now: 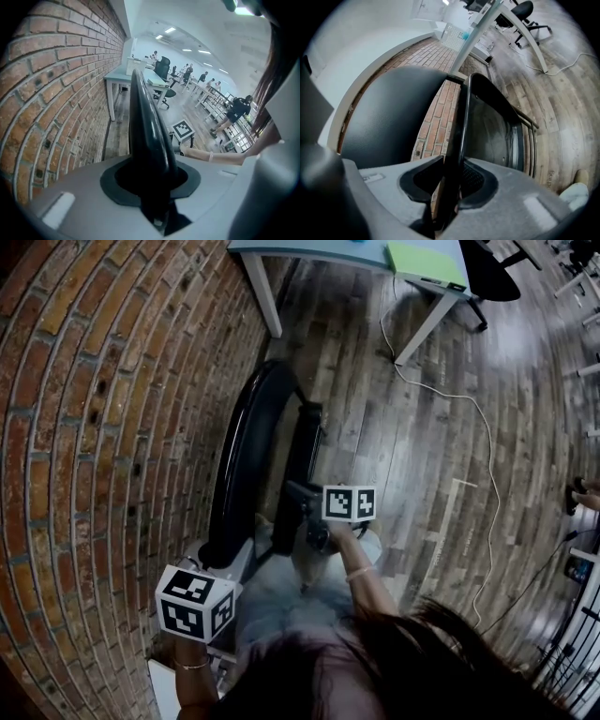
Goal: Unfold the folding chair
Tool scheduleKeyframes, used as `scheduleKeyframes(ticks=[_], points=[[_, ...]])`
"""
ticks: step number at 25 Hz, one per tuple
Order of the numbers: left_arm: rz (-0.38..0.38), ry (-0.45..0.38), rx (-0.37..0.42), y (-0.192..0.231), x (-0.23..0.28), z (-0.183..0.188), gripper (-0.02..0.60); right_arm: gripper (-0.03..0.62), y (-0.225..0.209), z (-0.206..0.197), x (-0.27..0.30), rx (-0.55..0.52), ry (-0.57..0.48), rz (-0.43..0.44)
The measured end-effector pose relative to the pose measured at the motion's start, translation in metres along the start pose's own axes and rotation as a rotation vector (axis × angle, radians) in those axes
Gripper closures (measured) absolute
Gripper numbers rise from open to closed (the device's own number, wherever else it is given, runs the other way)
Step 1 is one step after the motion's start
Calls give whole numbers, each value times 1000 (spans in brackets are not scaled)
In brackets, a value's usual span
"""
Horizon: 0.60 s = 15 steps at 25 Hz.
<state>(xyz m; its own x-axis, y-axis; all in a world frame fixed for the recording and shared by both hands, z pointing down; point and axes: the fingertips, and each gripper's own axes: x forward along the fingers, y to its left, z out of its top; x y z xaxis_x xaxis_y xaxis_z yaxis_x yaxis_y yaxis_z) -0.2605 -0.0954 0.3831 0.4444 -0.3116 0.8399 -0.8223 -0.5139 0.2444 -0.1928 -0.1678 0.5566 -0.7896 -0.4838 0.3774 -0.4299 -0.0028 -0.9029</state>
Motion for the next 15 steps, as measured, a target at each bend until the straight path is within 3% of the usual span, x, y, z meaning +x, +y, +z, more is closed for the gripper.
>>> scheduleKeyframes(ticks=[15], points=[[-30, -2, 15, -49, 12, 3, 471, 507, -17, 2, -44, 43, -9, 2]])
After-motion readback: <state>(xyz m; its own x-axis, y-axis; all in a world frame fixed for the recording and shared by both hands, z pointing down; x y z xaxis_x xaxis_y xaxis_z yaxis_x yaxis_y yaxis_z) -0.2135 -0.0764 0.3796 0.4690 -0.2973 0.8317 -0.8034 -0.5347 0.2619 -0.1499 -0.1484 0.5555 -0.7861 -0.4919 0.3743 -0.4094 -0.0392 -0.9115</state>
